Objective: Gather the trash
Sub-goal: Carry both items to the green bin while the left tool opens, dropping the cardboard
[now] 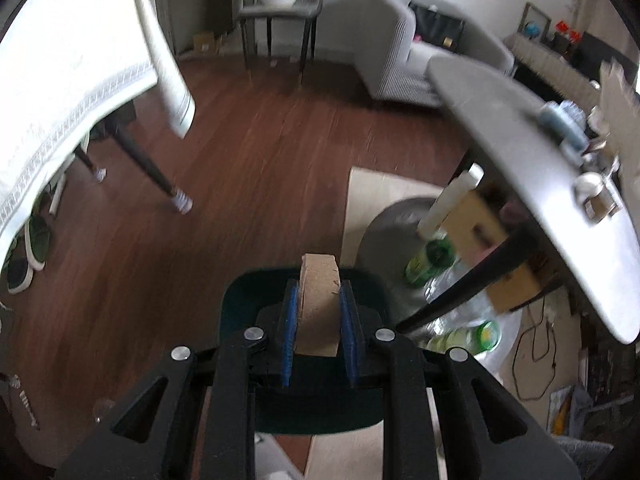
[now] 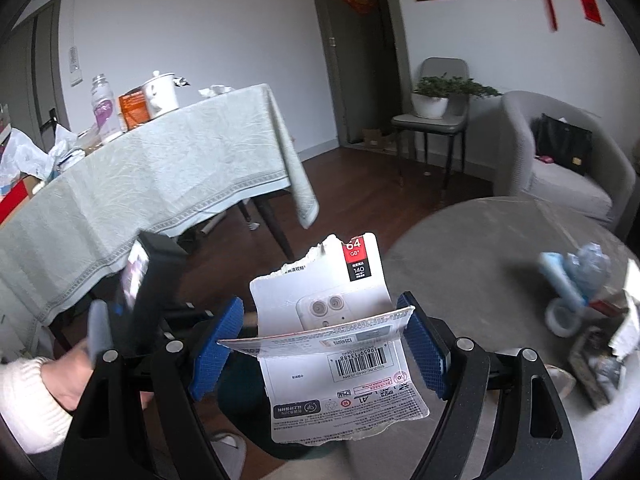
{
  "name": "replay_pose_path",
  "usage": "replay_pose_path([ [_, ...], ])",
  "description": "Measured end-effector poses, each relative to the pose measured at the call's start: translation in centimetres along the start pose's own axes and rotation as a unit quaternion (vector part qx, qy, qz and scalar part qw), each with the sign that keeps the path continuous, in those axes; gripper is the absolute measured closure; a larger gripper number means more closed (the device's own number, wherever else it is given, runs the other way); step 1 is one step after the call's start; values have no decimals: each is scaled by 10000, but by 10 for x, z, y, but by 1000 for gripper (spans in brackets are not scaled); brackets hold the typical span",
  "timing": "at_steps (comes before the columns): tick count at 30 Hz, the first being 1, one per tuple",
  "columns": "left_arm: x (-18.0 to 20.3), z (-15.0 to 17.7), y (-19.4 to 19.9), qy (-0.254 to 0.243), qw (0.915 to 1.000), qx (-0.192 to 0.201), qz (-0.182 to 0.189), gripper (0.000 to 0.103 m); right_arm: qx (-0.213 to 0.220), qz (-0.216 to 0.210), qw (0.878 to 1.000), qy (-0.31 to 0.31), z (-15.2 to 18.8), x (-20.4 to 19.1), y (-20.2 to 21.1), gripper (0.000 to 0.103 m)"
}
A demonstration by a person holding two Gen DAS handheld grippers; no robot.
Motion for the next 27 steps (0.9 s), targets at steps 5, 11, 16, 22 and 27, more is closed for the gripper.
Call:
replay_pose_path([
  [5,-19,20,-11,-85,9992,-379,-70,81,-90,-137,9998,66,-1,-22,-23,23],
  [11,-40,35,-21,-48,9977,-677,-70,71,-264,-224,9993,121,4,-36,-47,23],
  [16,-59,36,-12,83,9980,-615,-95,60,-481,-286,9983,148,12,-49,-70,23],
  [22,-82,28,8,326,9991,-258,-71,49,-843,-308,9958,203,26,-64,-100,23],
  [27,-97,22,27,519,9986,48,-76,44,-1215,-215,9920,246,43,-70,-125,23],
])
Point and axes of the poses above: each gripper's, at about its wrist camera, not at the fingertips, and y roughly against the way its jaws point, x to its right, z to its underside, the point moved 1 cm from there along -y, roughly the way its jaws point, and after that the axes turned 11 degrees about x, right-handed, at the moved point
